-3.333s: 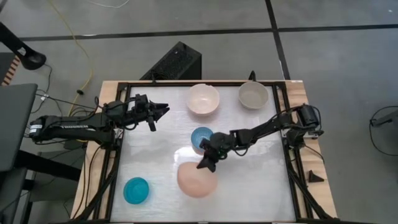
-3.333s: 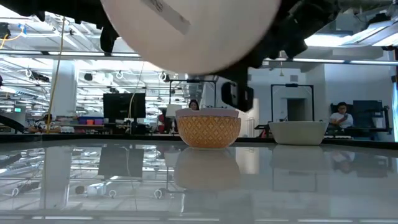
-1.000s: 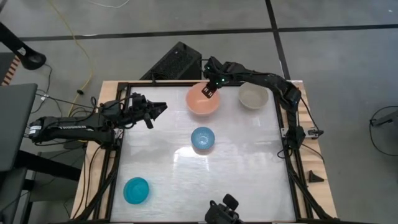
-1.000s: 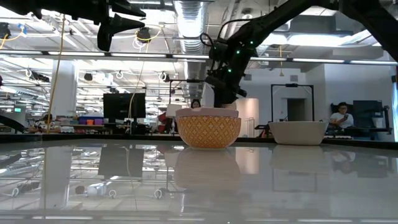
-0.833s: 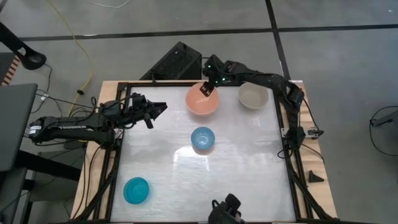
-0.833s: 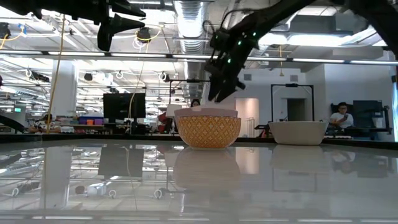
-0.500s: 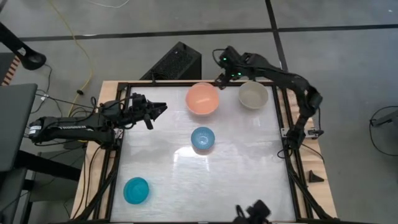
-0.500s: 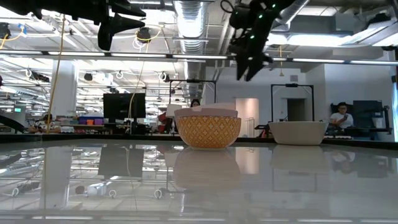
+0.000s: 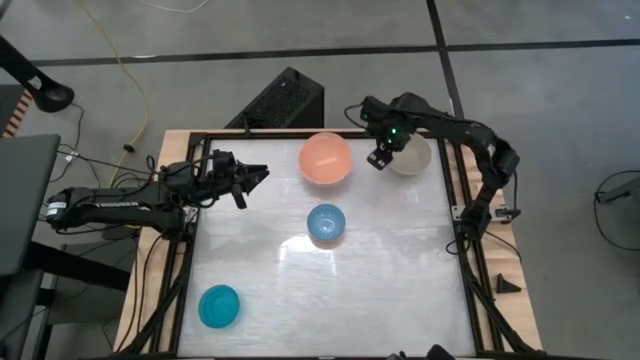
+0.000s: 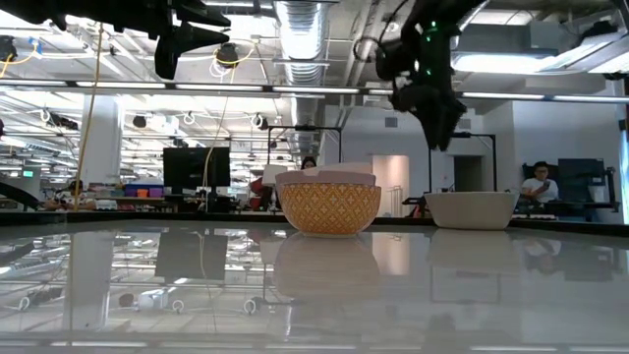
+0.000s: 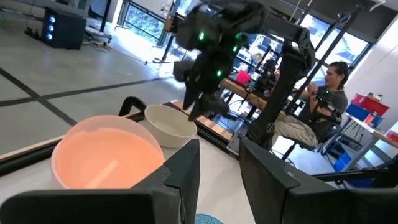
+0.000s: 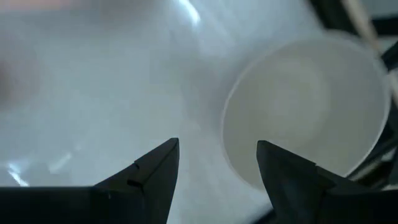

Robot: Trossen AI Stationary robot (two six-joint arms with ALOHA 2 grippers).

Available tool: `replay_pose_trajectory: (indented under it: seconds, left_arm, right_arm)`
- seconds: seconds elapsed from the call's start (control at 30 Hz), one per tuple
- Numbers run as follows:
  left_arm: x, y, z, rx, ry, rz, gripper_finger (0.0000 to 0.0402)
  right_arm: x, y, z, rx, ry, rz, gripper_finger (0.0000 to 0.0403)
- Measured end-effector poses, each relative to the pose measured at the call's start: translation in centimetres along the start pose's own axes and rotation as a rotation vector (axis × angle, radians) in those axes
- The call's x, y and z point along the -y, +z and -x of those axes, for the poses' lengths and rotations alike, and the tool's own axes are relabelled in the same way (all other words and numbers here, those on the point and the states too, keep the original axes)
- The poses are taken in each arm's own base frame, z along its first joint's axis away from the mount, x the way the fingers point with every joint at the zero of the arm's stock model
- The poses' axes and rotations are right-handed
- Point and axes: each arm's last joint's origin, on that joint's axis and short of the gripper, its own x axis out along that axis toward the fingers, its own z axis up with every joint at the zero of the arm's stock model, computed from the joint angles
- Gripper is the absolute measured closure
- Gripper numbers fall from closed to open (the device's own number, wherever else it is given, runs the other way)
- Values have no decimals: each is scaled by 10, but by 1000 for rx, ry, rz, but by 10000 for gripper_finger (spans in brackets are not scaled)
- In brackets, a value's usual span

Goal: Nest bowls inside each other
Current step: Stack the gray bowl on top of the light orange bowl

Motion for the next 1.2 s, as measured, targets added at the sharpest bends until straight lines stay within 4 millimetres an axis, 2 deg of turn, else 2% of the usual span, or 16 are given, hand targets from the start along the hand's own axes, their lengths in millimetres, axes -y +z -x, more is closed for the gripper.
replay_pose_trajectory:
  seconds: [0.2, 0.57, 0.67, 0.73, 0.87, 0.9, 1.03, 1.2]
  left_arm:
    - [1, 0, 0, -14, -28, 3, 301]
    - [1, 0, 0, -15, -30, 18, 301]
    - [1, 0, 0, -15, -29, 33, 301]
    - [1, 0, 0, -12, -22, 36, 301]
    - [1, 0, 0, -11, -21, 41, 301]
    - [1, 0, 0, -11, -20, 43, 301]
    - [0, 0, 0, -8, -13, 54, 301]
    - [0, 0, 0, 0, 5, 58, 301]
  right_arm:
    - [6, -12, -38, -103, -10, -19, 153]
    - [28, -30, -97, -112, 54, -115, 156]
    - [31, -35, -108, -121, 140, -142, 186]
    - [33, -37, -111, -125, 185, -151, 234]
    - [32, -37, -107, -107, 226, -124, 361]
    - [33, -38, -103, -92, 224, -119, 371]
    - [32, -40, -85, 17, 276, -113, 371]
    - [31, -51, -39, 266, 397, -69, 371]
